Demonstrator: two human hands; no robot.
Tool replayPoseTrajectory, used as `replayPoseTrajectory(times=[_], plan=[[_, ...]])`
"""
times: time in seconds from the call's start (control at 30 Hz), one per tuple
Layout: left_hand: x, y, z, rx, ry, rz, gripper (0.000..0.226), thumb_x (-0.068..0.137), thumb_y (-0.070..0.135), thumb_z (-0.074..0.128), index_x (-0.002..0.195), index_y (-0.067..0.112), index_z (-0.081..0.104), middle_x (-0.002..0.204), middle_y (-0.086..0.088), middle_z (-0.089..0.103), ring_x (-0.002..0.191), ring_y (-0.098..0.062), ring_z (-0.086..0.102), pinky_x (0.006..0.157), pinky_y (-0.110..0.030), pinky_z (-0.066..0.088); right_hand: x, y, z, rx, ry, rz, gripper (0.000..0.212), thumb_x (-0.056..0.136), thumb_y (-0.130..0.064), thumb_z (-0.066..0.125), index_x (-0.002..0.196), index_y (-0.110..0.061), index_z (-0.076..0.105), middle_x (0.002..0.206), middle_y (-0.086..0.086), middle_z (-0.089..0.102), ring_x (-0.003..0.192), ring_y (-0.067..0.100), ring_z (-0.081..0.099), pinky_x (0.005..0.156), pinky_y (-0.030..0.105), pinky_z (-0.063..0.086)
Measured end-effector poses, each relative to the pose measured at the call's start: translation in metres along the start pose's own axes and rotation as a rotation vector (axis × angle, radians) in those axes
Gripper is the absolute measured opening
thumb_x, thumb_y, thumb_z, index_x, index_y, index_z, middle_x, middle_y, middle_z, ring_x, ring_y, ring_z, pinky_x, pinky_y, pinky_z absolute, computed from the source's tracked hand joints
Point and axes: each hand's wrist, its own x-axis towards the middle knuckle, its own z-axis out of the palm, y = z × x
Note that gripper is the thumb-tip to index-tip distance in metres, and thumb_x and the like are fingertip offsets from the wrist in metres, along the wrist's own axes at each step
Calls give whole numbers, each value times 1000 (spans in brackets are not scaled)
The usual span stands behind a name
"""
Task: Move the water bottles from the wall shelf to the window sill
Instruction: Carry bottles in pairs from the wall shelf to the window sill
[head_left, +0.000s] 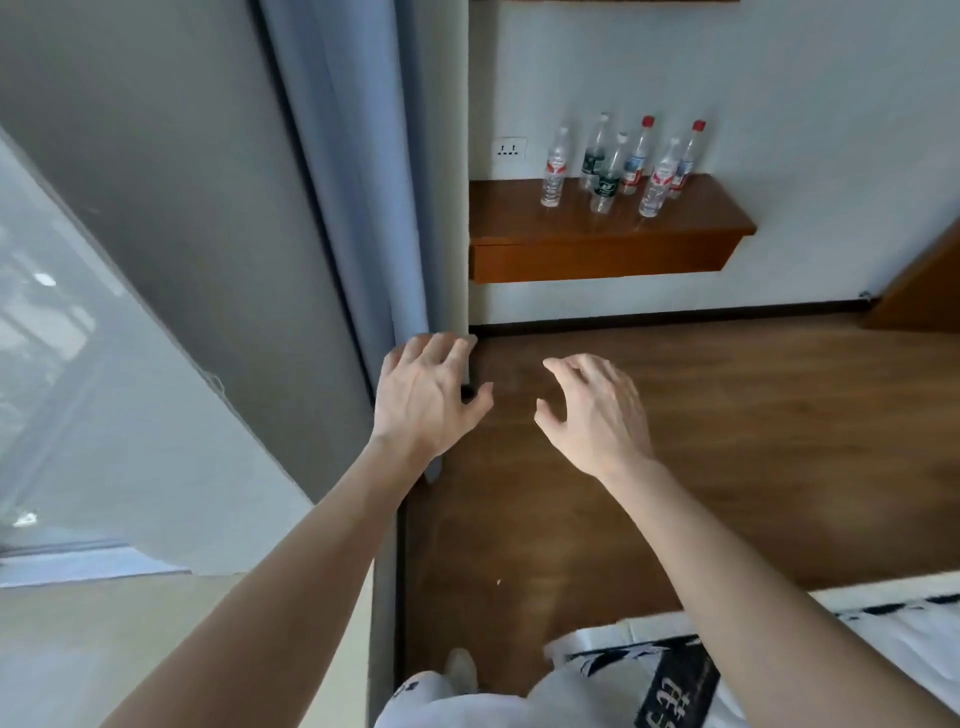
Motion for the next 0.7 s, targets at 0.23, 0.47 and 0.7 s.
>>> replayPoseTrajectory(times=[0.23,0.47,0.7], plan=[[94,-1,41,-48,-68,82,58,90,55,48,136,20,53,133,-4,60,126,-29,53,103,-48,44,65,28,21,-54,-35,94,49,87,-45,58,130,-22,60,124,5,63,118,24,57,102,41,47],[185,15,88,-73,-108,155,59,91,57,47,140,26,48,140,0,56,129,-24,49,107,-46,40,129,80,44,-68,-44,187,47,88,-43,60,129,-21,61,126,5,63,121,25,56,105,41,45],[304,47,142,-91,-121,190,59,90,61,48,140,29,47,143,2,53,134,-20,46,112,-46,39,219,157,71,-39,-48,263,49,91,-48,59,134,-26,56,135,2,59,130,21,51,111,40,40]])
